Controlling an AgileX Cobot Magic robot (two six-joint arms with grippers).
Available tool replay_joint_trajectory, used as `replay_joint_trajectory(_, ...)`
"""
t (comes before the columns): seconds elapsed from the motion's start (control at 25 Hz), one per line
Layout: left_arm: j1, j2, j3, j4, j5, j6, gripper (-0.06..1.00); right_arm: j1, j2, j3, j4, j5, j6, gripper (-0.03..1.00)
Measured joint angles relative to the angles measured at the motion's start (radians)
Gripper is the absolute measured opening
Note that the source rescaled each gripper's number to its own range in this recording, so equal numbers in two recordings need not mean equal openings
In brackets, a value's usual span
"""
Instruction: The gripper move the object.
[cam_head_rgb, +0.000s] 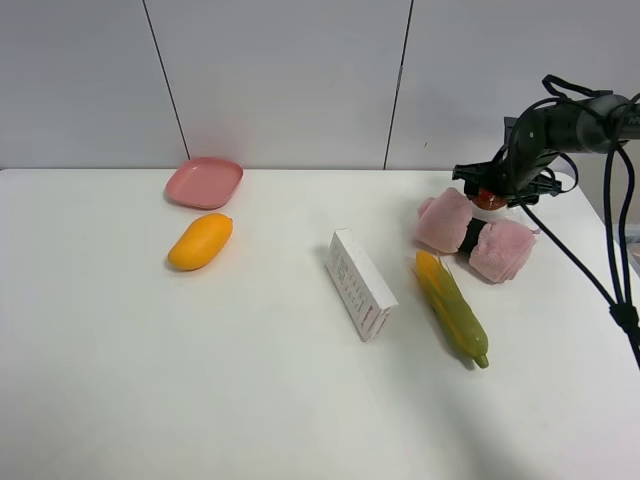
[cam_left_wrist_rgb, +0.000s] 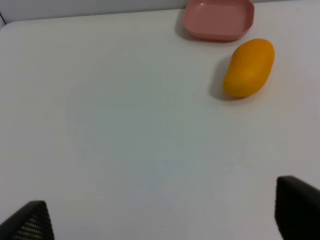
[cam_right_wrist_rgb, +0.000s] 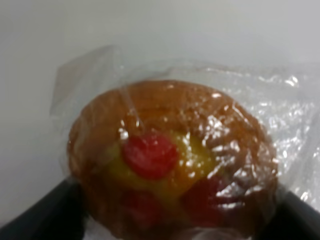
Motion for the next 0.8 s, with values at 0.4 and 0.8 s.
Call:
replay_joint_trajectory(0.4, 0.0, 0.0, 0.0, 0.0, 0.0, 0.0, 1.0, 0.0, -0.007, 0.0, 0.0, 0.032, 0.061, 0.63)
replay_joint_trajectory(0.8, 0.0, 0.0, 0.0, 0.0, 0.0, 0.0, 1.0, 0.0, -0.284, 0.0, 0.01, 0.243, -0.24, 0.65)
